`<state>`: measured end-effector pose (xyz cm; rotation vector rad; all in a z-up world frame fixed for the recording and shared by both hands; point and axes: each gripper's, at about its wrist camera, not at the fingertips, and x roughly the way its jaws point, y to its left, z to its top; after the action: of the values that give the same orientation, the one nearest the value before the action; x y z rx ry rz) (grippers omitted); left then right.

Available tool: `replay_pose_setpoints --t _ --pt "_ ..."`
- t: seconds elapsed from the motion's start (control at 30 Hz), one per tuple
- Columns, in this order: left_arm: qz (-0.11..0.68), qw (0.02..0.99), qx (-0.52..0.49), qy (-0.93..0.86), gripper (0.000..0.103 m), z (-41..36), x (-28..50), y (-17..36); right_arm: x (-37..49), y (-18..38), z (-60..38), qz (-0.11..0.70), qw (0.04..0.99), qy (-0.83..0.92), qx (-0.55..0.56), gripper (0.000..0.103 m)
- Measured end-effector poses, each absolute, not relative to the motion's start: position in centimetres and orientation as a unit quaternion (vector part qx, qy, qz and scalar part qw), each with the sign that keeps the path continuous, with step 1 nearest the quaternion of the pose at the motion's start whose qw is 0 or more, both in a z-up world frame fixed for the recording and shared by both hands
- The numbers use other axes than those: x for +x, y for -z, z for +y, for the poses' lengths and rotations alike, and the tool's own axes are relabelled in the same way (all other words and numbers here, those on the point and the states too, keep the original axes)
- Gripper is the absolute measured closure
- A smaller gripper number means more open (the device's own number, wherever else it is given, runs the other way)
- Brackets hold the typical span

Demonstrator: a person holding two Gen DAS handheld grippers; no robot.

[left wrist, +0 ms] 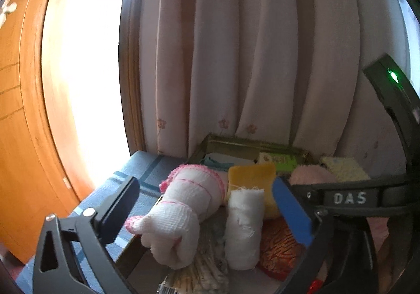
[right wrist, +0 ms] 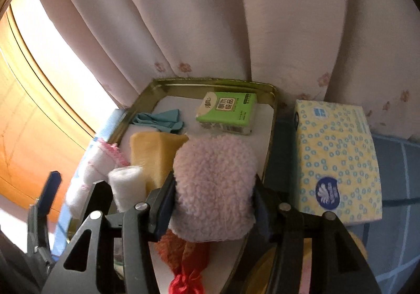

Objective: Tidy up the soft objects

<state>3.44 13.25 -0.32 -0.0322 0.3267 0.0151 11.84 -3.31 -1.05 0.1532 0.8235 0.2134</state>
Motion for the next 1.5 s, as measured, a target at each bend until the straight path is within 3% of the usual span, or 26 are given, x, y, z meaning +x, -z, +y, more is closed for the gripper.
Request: replay_pose_setpoints --t 0.27,0.4,0.57,0.63,0.7,1.03,1.5 --pt "0.154 0.987 -0.044 0.032 0.000 13.8 2.9 0.1 9.0 1.3 -4.8 0.334 0.924 -0.100 0.159 0.046" --pt "0.135 0.989 -0.043 0.031 0.000 13.7 2.2 -0.1 6.3 1.2 -5.4 0.258 0.948 -0.068 0.172 0.037" --pt "0.082 0.996 -0.001 0.017 0.000 12.5 0.4 -0.5 2.4 1.0 -5.9 0.142 0.977 -0.011 0.159 0.036" --pt "0.067 0.997 0.016 0.017 0.000 12.0 -0.1 -0.7 0.8 1.1 -6.3 0.101 0.983 0.012 0.155 0.029" --pt "0.062 0.998 0.025 0.016 0.000 11.8 -0.3 -0.7 -0.6 1.3 -6.8 0.067 0.986 0.041 0.149 0.015" --pt "0.081 0.996 -0.018 -0.018 0.000 13.8 -0.3 -0.6 -4.6 0.4 -4.7 -0.023 0.994 0.061 0.084 0.015" --pt "0.084 0.995 -0.030 -0.037 0.000 14.6 -2.0 -0.2 -11.2 0.3 -3.2 -0.130 0.987 0.088 0.036 0.003"
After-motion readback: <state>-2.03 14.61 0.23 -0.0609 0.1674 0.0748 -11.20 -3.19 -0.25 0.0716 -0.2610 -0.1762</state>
